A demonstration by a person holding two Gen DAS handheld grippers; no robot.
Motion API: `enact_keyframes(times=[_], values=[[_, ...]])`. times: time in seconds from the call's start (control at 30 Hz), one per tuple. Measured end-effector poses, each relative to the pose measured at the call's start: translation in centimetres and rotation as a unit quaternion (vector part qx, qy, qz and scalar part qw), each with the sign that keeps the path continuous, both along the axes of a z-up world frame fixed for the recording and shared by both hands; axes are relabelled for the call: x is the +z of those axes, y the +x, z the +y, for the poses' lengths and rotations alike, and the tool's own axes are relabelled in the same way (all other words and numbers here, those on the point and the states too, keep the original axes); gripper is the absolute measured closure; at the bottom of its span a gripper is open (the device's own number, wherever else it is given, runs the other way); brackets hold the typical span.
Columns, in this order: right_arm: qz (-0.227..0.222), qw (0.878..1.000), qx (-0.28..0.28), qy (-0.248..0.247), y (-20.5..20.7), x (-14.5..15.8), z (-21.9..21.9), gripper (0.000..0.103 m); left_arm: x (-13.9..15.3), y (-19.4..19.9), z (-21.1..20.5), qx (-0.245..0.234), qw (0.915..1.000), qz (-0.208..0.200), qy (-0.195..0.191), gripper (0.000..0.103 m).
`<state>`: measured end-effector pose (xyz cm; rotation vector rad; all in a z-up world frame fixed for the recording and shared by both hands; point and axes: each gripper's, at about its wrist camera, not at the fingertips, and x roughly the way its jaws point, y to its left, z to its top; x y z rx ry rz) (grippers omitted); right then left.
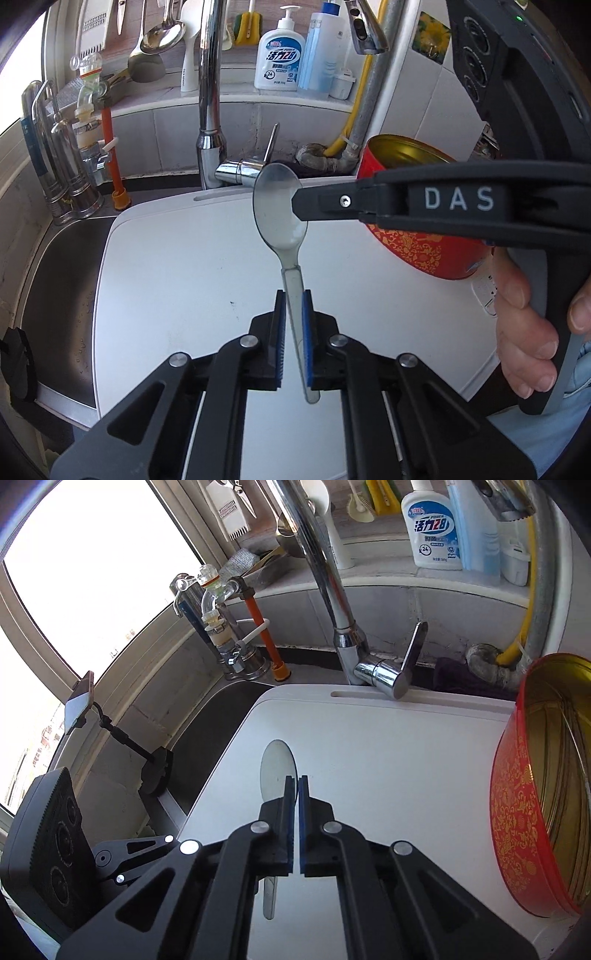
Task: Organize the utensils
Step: 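Lift the grey plastic spoon with the left tool and carry it over the tin, then open the left tool to drop the grey spoon into the tin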
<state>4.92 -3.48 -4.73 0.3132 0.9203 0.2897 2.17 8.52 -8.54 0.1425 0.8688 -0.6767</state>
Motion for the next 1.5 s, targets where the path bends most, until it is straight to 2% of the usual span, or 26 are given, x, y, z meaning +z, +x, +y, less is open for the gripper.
enact_keyframes(times=[0.23, 0.53, 0.67, 0.77, 0.9, 1.1, 1.27, 1.5], values=[[-0.047, 0.995, -0.092, 0.011, -5.0, 3.1, -7.7, 0.101, 3.7, -1.6, -7.0, -0.076, 0.9959, -0.049, 0.000, 0.103], [-0.116, 0.971, -0.210, 0.021, -11.0, 7.1, -17.7, 0.101, 8.6, -4.1, -17.4, -0.182, 0.9766, -0.114, -0.006, 0.103], [-0.142, 0.958, -0.249, 0.012, -11.5, 8.4, -21.5, 0.101, 9.9, -3.6, -21.8, -0.207, 0.9721, -0.108, -0.017, 0.103], [-0.145, 0.950, -0.277, 0.013, -10.9, 8.6, -24.5, 0.101, 9.9, -2.2, -25.0, -0.207, 0.9735, -0.096, -0.014, 0.103], [-0.121, 0.948, -0.295, 0.020, -9.1, 6.6, -27.8, 0.101, 8.1, -0.5, -28.4, -0.209, 0.9756, -0.069, 0.004, 0.103], [-0.056, 0.955, -0.290, 0.034, -5.6, 1.9, -29.6, 0.101, 3.8, 2.3, -31.1, -0.193, 0.9800, -0.017, 0.048, 0.103], [0.008, 0.959, -0.281, 0.044, -2.4, -1.3, -29.6, 0.101, 0.6, 5.4, -30.9, -0.158, 0.9836, 0.054, 0.069, 0.103], [0.042, 0.961, -0.273, 0.031, -0.7, -2.7, -28.9, 0.101, -0.5, 6.4, -30.3, -0.149, 0.9841, 0.071, 0.066, 0.103]])
